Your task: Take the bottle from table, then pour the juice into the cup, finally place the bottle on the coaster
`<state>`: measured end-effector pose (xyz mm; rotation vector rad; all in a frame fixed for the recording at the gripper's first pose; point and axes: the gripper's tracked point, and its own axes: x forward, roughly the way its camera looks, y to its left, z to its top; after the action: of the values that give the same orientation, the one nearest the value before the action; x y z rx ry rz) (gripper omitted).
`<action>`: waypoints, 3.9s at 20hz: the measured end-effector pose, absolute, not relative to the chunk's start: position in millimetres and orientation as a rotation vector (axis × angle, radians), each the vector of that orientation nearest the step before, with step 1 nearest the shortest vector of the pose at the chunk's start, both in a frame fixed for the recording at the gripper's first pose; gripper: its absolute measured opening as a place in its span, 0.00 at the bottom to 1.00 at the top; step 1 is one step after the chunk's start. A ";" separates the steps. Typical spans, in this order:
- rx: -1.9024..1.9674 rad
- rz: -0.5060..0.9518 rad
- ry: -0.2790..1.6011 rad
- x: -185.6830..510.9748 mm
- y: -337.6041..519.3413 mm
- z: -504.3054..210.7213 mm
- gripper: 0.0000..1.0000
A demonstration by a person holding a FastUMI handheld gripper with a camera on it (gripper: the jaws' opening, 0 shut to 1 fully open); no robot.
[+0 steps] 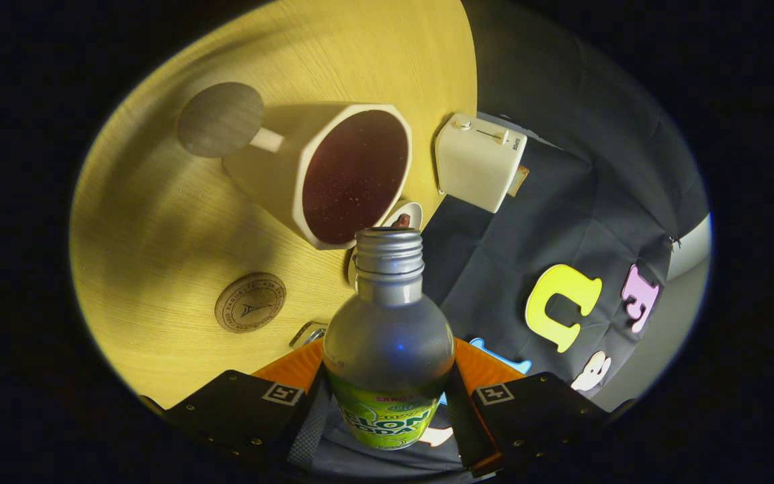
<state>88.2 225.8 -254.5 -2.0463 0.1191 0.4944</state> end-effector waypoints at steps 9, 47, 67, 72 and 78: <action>-1.886 0.468 0.187 81.7 223.8 -260.9 0.78; -0.567 0.201 0.327 71.0 188.6 -215.8 0.78; 0.132 0.153 0.308 130.1 152.8 -235.0 0.78; 0.137 0.166 0.312 145.0 154.5 -266.0 0.78; 0.120 0.135 0.353 156.7 146.5 -308.7 0.78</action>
<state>156.7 146.5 -308.7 0.1203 0.3530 0.1349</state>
